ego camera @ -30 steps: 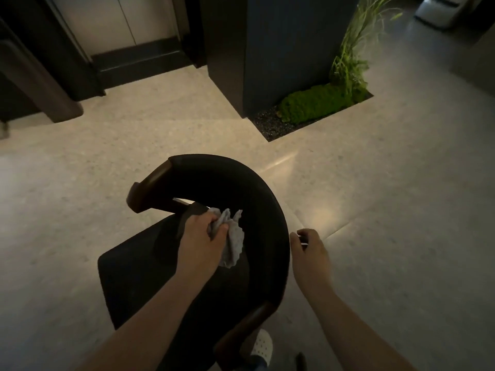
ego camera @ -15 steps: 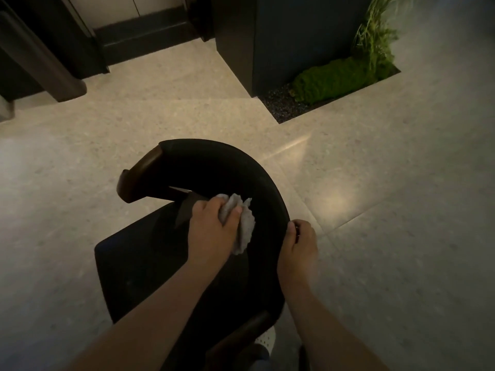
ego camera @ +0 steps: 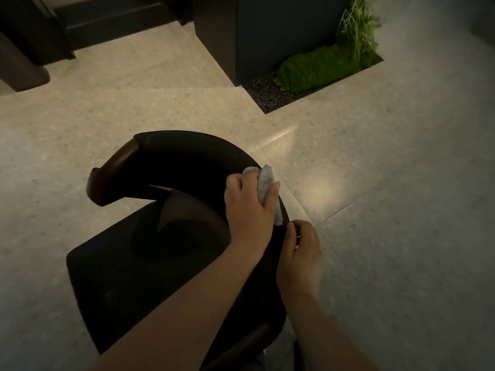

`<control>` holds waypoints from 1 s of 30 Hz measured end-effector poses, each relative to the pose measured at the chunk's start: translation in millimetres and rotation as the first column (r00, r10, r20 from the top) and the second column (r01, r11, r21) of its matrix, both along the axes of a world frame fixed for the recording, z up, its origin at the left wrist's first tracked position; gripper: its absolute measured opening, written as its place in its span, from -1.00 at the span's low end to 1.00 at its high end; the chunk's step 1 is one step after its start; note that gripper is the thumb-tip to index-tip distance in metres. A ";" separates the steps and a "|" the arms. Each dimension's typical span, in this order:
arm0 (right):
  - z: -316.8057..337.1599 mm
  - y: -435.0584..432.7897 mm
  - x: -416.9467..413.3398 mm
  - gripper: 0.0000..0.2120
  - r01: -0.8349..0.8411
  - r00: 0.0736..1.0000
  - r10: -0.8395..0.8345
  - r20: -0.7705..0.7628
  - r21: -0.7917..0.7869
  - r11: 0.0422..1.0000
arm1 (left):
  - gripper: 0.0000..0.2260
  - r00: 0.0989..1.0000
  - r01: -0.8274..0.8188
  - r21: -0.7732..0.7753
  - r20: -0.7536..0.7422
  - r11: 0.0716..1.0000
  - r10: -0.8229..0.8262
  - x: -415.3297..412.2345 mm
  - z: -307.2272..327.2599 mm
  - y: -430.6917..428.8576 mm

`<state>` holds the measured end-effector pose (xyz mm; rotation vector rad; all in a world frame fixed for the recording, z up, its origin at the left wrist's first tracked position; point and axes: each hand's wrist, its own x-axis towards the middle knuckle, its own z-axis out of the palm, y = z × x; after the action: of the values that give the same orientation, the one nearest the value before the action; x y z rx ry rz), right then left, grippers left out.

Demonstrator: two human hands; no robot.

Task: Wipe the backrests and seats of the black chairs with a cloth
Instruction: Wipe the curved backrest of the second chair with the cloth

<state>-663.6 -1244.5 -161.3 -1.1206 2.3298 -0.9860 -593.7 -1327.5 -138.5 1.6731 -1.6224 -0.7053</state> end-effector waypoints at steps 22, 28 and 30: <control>-3.8 -0.1 1.6 -0.74 0.003 0.997 -0.007 -0.071 -0.045 0.999 | -0.81 0.978 -0.155 0.113 -0.125 0.981 0.169 33.1 -37.1 0.3; -3.2 -0.3 1.6 -0.74 0.005 0.997 -0.009 -0.073 -0.049 0.999 | -0.66 0.950 -0.164 0.064 -0.260 0.984 0.175 5.0 -18.5 8.2; -4.3 -0.3 0.6 -0.79 0.007 0.998 -0.009 -0.061 -0.048 0.999 | -0.69 0.948 -0.086 0.059 -0.301 0.995 0.100 6.9 -16.5 14.7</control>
<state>-662.9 -1244.8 -165.6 -1.1763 2.3717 -1.0294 -586.8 -1312.8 -155.1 1.5717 -1.3119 -0.9087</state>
